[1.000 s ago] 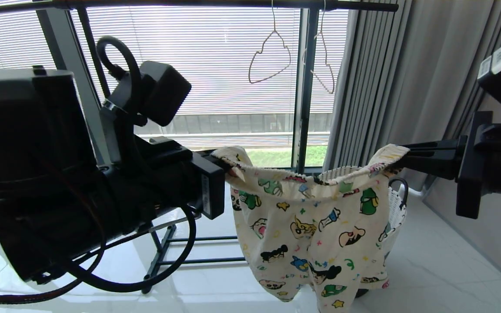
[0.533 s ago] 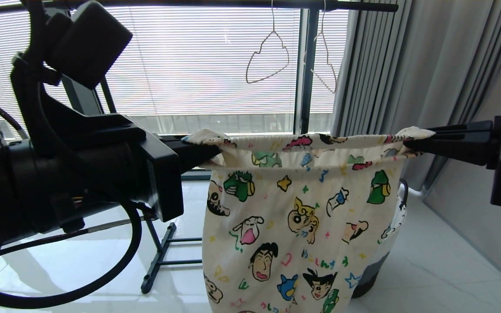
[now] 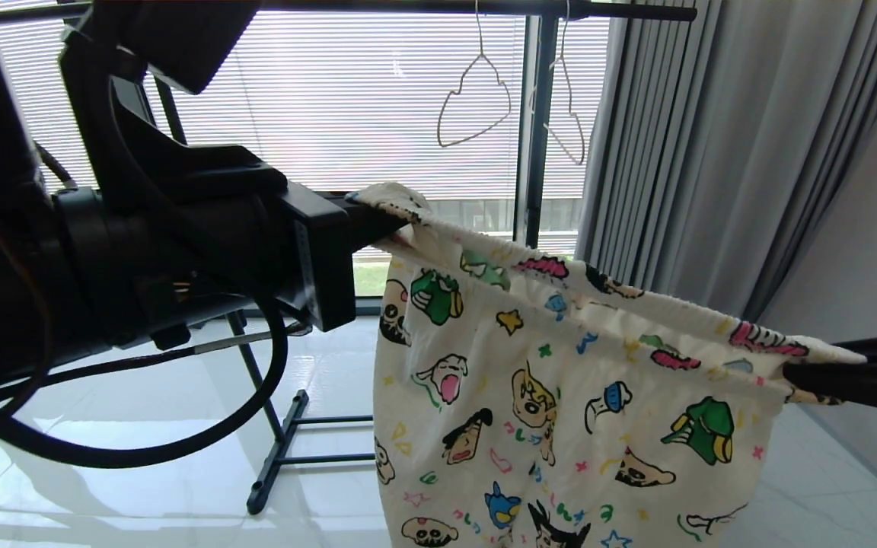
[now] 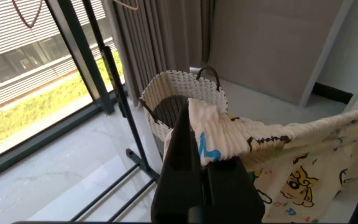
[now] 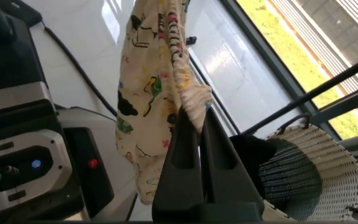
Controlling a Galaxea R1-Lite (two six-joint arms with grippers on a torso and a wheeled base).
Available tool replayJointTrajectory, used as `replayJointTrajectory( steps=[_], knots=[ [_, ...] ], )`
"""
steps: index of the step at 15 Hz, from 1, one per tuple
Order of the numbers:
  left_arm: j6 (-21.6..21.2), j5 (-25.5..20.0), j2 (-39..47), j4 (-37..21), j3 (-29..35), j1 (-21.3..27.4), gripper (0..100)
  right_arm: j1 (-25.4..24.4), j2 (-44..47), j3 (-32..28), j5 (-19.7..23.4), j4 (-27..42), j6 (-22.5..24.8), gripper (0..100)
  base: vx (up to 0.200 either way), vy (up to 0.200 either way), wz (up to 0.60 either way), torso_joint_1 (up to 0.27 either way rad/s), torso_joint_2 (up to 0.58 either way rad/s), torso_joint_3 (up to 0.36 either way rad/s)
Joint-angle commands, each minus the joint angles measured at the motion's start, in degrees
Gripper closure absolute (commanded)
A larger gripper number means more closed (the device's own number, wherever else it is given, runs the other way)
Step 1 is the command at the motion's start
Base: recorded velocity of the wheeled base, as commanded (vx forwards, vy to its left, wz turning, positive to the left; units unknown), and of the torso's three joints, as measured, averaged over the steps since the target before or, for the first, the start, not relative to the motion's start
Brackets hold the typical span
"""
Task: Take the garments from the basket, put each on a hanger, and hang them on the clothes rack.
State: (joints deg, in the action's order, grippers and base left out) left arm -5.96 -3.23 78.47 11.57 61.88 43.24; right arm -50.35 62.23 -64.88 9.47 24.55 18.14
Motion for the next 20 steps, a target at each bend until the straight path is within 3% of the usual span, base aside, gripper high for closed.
replayJointTrajectory(
  steps=[1, 5, 8, 12, 15, 20],
  knots=[
    [-0.81, -0.11, 3.88, 0.03, 2.02, 0.09, 100, -3.97, -1.24, 1.33, -0.07, 0.23, 0.05, 100, 0.000, 0.000, 0.00, 0.000, 0.00, 0.000],
    [-0.89, -0.02, 4.06, -0.14, 2.02, 0.09, 100, -4.41, -1.24, 2.21, -0.33, 0.23, -0.03, 100, 0.000, 0.000, 0.00, 0.000, 0.00, 0.000],
    [-0.45, -0.11, 0.63, -3.48, 0.17, 0.35, 100, 0.78, -0.27, 2.12, -0.33, -3.19, -2.67, 100, 0.000, 0.000, 0.00, 0.000, 0.00, 0.000],
    [-0.45, -0.90, -8.86, -13.59, -7.91, 10.37, 100, 3.94, 5.62, 1.07, -0.07, -13.48, -5.83, 100, 0.000, 0.000, 0.00, 0.000, 0.00, 0.000],
    [-0.54, -0.55, -10.27, -13.68, -11.96, 13.71, 100, 3.85, 8.61, -1.57, 0.11, -13.92, -5.83, 100, 0.000, 0.000, 0.00, 0.000, 0.00, 0.000],
    [-0.54, -0.64, -10.27, -13.68, -12.05, 13.80, 100, 3.85, 9.13, -2.36, 0.02, -13.92, -5.83, 100, 0.000, 0.000, 0.00, 0.000, 0.00, 0.000]
  ],
)
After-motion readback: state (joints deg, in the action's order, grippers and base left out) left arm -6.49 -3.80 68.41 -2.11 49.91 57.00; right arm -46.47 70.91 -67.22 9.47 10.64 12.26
